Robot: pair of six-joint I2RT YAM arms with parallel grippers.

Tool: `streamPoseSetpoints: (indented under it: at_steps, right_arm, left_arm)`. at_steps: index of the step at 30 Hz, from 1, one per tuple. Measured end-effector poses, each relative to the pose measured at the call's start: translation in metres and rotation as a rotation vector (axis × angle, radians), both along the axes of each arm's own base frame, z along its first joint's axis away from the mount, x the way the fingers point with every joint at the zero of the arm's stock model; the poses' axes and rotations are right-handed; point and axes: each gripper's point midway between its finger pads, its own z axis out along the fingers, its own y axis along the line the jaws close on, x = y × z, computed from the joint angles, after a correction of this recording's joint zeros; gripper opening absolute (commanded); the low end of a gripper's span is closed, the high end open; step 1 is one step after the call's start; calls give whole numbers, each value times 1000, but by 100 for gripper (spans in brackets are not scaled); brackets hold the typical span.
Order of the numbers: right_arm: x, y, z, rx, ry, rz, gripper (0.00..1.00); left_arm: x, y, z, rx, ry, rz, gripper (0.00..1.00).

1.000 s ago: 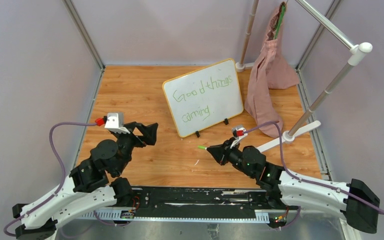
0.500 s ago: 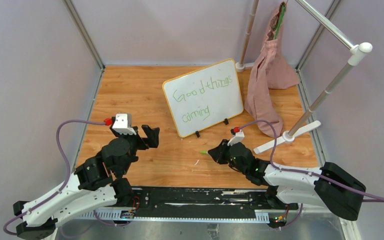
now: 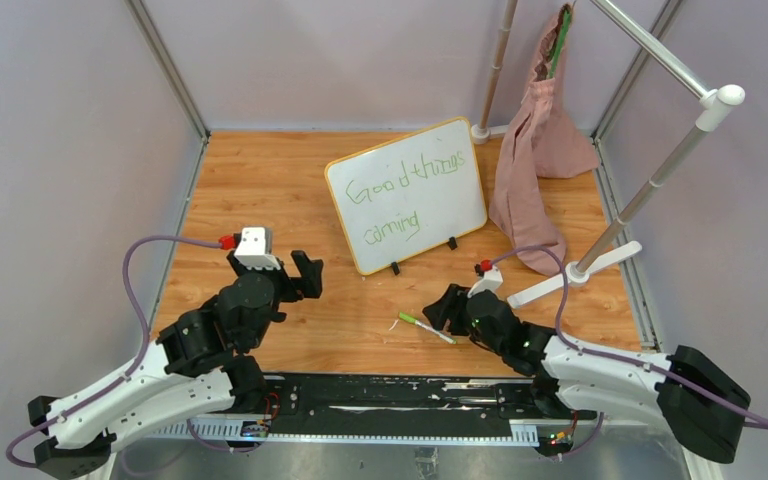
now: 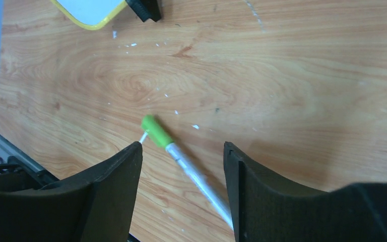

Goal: Write a sentence on the whiteboard
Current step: Place the whiteboard marker at the center of the board, then reset both arms

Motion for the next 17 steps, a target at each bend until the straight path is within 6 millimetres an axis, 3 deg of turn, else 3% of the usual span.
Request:
streamPoseSetpoints:
  at_steps: [9,17]
  right_arm:
    - [-8,-34,3,-29,3,-76,68]
    - [-14,-55,22,-64,-65,-69,67]
  left_arm:
    - [1,-2,-6,23,18,1,100]
    - [3,1,-21,27,86,74,100]
